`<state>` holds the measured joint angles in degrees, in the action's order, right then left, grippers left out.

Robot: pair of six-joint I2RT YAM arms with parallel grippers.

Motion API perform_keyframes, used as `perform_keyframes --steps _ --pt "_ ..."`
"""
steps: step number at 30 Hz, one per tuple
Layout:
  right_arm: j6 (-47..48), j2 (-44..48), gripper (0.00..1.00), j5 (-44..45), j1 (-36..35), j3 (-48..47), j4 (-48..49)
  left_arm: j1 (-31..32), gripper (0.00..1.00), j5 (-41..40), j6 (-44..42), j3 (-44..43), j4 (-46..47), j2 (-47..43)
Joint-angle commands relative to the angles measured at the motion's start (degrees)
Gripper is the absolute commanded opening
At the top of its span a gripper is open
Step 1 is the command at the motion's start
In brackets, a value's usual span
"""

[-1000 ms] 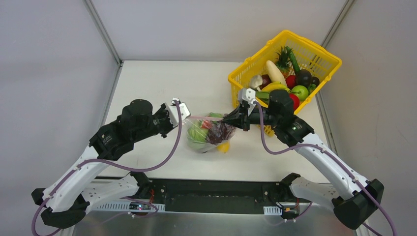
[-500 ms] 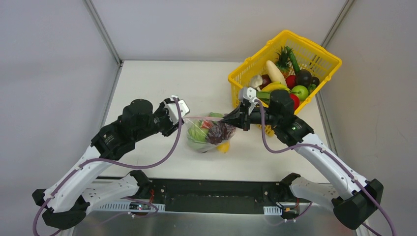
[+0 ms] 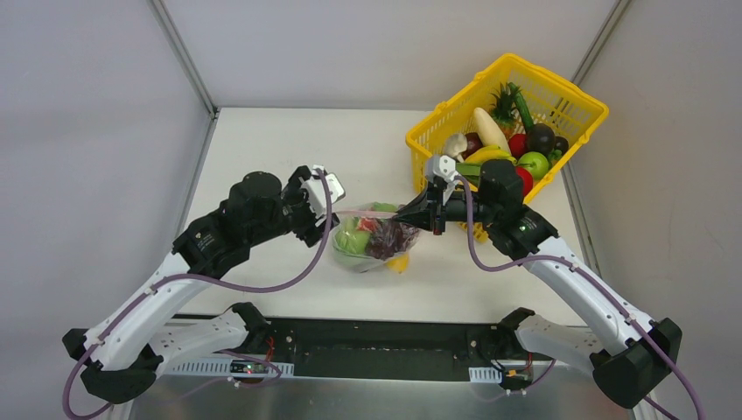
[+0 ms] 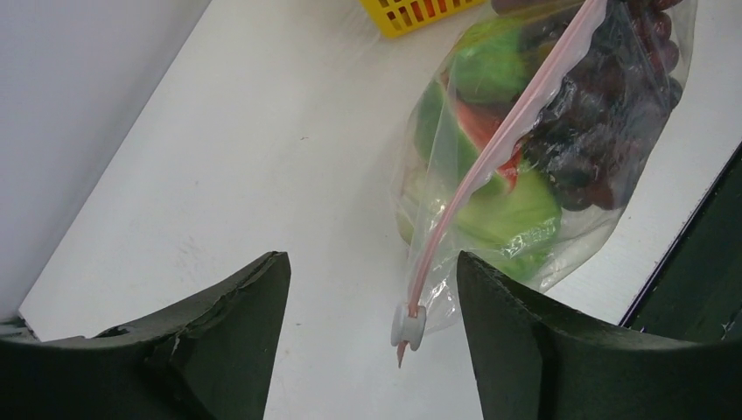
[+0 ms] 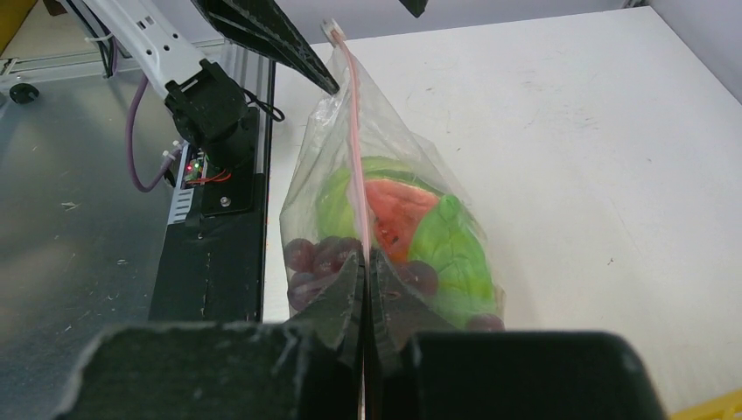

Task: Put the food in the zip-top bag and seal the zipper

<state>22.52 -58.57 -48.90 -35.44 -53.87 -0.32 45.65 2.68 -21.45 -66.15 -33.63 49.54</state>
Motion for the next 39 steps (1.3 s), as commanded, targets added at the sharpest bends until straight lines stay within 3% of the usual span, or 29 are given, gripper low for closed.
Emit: perform_keyframes --steps 1,5,9,15,22,26,30,33,35,39 --pt "-0.77 0.62 0.0 -0.53 0.11 -0.91 4.57 -0.32 0.73 -2.18 3.0 -0.45 1.92 0.71" --pt "-3.01 -1.05 0.0 5.2 0.09 -2.88 5.57 -0.8 0.89 -10.43 9.67 -0.7 6.46 -1.37" --pt "-5.67 -5.24 0.0 9.09 0.09 -8.24 6.92 -2.28 0.98 -14.84 14.43 -1.1 9.66 -5.4" --pt "-8.16 -15.97 0.0 10.77 0.19 -22.3 9.45 -3.56 0.99 -23.39 18.24 0.57 13.58 -11.82" --pt "-0.78 -28.74 0.0 6.45 0.24 -41.0 3.49 -3.55 0.99 -31.31 20.58 2.07 11.85 -13.6" --pt "6.89 -27.28 0.0 -2.87 -0.04 -37.26 -3.18 -3.59 0.99 -33.46 20.96 2.28 11.01 -13.85" --pt "13.46 -19.48 0.0 -4.53 -3.36 -20.58 -10.71 -3.56 0.99 -34.46 21.25 2.63 10.38 -14.5" --pt "13.74 -15.74 0.17 -6.6 -6.26 -14.32 -15.69 -3.64 0.99 -34.87 21.25 2.87 11.07 -14.46" --pt "13.43 -14.56 0.58 -9.34 -7.25 -13.03 -20.05 -3.66 0.99 -34.99 21.27 2.83 11.48 -13.75" --pt "10.88 -9.9 0.69 -9.79 -7.45 -11.8 -19.38 -3.64 0.99 -34.59 21.28 2.44 11.0 -11.9"
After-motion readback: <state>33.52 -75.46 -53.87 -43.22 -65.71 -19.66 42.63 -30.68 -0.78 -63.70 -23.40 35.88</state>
